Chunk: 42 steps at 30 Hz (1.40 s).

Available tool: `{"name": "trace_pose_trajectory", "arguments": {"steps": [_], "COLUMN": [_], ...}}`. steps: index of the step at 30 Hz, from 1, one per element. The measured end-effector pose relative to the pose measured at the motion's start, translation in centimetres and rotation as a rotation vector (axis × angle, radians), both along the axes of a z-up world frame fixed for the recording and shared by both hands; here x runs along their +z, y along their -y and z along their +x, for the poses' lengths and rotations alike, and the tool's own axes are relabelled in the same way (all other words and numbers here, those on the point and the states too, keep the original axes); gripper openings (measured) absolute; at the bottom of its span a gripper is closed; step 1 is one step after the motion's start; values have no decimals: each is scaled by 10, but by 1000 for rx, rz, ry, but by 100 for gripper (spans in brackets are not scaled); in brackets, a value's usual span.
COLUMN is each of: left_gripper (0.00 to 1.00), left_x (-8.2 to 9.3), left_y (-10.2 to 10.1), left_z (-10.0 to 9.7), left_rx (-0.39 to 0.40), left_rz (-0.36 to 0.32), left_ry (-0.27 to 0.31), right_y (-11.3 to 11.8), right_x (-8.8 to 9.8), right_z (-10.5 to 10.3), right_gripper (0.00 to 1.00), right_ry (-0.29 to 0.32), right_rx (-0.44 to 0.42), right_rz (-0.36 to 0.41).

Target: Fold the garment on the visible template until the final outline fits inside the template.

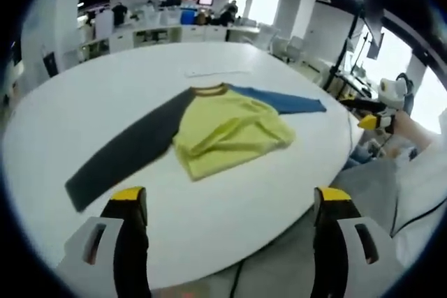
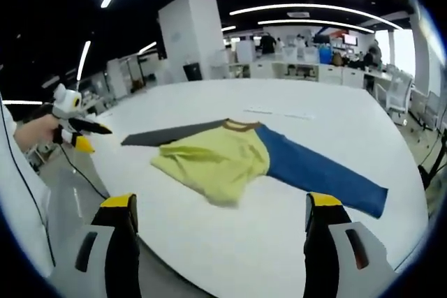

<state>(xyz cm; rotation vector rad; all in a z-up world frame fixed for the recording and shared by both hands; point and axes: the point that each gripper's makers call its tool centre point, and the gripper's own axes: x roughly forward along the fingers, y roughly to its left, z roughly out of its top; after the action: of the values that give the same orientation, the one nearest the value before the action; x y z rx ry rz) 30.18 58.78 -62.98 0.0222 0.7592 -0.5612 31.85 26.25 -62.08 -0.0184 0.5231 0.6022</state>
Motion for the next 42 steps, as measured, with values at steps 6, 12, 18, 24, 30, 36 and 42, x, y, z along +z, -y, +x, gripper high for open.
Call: {"name": "trace_pose_trajectory", "arguments": {"steps": [6, 12, 18, 24, 30, 36, 42], "left_gripper": [96, 96, 96, 93, 88, 84, 81], "left_x": [0, -3, -8, -12, -20, -29, -37], "left_y": [-1, 0, 2, 2, -1, -1, 0], "left_z": [0, 1, 3, 6, 8, 13, 19], "left_rx": [0, -2, -15, -22, -35, -43, -53], "left_rz": [6, 14, 32, 47, 63, 67, 73], "left_ry": [-3, -9, -13, -13, -29, -50, -61], "right_y": [-2, -3, -7, -19, -29, -34, -38], "right_x": [-1, -2, -7, -13, -17, -22, -27], "right_z": [2, 3, 5, 9, 13, 18, 22], "right_gripper": [99, 98, 96, 91, 89, 85, 78], "right_ry": [-2, -7, -24, -44, -57, -75, -94], "right_rx": [6, 7, 8, 35, 54, 64, 70], "right_rz": [0, -2, -3, 1, 2, -4, -12]}}
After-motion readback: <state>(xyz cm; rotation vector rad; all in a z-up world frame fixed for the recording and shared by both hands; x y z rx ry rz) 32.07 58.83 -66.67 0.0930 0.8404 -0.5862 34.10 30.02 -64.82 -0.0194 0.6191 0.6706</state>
